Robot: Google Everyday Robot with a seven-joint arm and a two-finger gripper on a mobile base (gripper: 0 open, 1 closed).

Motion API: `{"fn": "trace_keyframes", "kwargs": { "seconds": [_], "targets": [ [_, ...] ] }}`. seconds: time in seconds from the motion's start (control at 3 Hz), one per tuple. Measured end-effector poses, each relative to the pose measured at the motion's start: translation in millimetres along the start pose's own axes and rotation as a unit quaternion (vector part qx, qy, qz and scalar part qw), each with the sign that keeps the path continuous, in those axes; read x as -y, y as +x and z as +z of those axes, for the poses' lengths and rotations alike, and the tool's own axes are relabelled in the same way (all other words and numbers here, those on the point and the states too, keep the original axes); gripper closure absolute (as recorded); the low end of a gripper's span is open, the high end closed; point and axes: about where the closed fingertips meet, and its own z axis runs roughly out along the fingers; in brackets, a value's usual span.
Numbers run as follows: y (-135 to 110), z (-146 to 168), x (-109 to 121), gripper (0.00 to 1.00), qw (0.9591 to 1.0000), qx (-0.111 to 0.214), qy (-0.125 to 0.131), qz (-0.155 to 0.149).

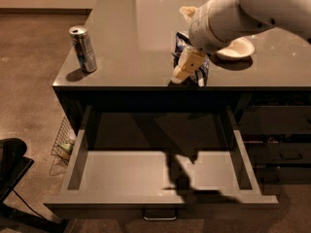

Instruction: Place blue chip bag into top drawer

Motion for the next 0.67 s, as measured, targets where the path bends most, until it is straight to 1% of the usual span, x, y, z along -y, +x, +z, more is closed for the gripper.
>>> {"fn": "trace_keyframes", "kwargs": {
  "seconds": [0.33, 0.67],
  "targets": [
    [0.3, 0.9, -1.3, 0.00, 1.0000, -0.001, -0.001, 0.000],
    [-1.1, 3.3, 8.2, 0.00, 0.9999, 0.005, 0.003, 0.012]
  ]
}}
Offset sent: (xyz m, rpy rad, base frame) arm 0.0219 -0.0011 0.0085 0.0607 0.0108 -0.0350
